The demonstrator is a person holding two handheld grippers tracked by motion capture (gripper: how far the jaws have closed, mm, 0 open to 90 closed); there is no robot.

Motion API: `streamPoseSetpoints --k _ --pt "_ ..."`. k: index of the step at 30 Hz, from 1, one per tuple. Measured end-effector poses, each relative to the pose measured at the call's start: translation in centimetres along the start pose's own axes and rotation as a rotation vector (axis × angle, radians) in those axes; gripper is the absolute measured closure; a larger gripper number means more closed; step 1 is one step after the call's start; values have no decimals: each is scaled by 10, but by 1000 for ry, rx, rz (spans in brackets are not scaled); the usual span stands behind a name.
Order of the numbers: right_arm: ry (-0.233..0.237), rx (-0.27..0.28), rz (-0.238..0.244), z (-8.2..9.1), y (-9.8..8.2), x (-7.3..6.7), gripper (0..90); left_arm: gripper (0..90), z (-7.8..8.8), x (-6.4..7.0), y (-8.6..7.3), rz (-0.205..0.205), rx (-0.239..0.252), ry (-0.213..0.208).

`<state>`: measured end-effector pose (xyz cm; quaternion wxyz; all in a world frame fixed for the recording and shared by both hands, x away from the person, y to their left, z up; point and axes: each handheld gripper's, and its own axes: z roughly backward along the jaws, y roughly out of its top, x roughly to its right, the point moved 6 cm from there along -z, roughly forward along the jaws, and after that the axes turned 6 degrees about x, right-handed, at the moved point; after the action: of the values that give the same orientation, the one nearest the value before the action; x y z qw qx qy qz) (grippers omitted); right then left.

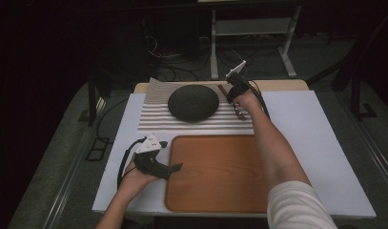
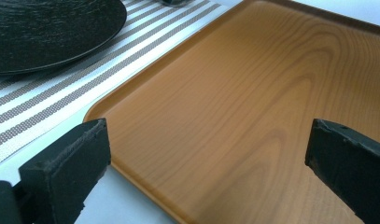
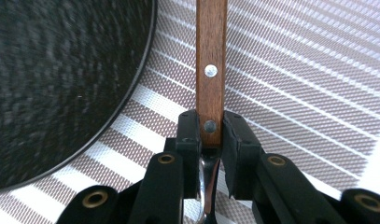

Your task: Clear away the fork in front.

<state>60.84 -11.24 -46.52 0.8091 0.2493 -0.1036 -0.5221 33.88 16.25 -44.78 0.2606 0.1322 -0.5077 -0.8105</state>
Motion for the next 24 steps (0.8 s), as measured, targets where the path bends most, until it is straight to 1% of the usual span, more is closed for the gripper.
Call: streamPoseSetpoints --k 1,2,4,5,6,7,8,13,14,15,19,20,24 --pt "5 13 6 4 0 1 767 0 0 0 0 2 1 -1" --pt "24 41 7 13 -1 3 768 0 0 0 0 6 5 -3" --pt "30 51 3 16 -1 3 767 0 0 -1 0 10 8 -5" --pt "38 74 5 22 -2 4 768 0 1 -1 1 12 9 -4" --pt "56 101 -2 30 -3 5 768 0 1 -1 1 15 12 -4" --pt "56 101 -2 30 -3 5 768 0 1 -1 1 15 12 -4" --pt "64 118 -5 35 -4 5 767 0 0 -1 1 15 12 -5" --pt "119 194 0 59 -15 8 767 0 1 -1 1 13 12 3" --pt "142 229 11 69 -21 7 767 0 1 -1 2 15 16 4" --pt "142 229 11 69 -21 7 767 0 1 -1 2 20 22 2" --pt "181 275 32 87 -36 5 767 0 1 -2 3 28 29 4" --pt "197 303 39 95 -44 5 766 0 1 -2 3 27 27 5" --pt "228 344 47 109 -62 3 766 0 1 -2 4 29 32 11"
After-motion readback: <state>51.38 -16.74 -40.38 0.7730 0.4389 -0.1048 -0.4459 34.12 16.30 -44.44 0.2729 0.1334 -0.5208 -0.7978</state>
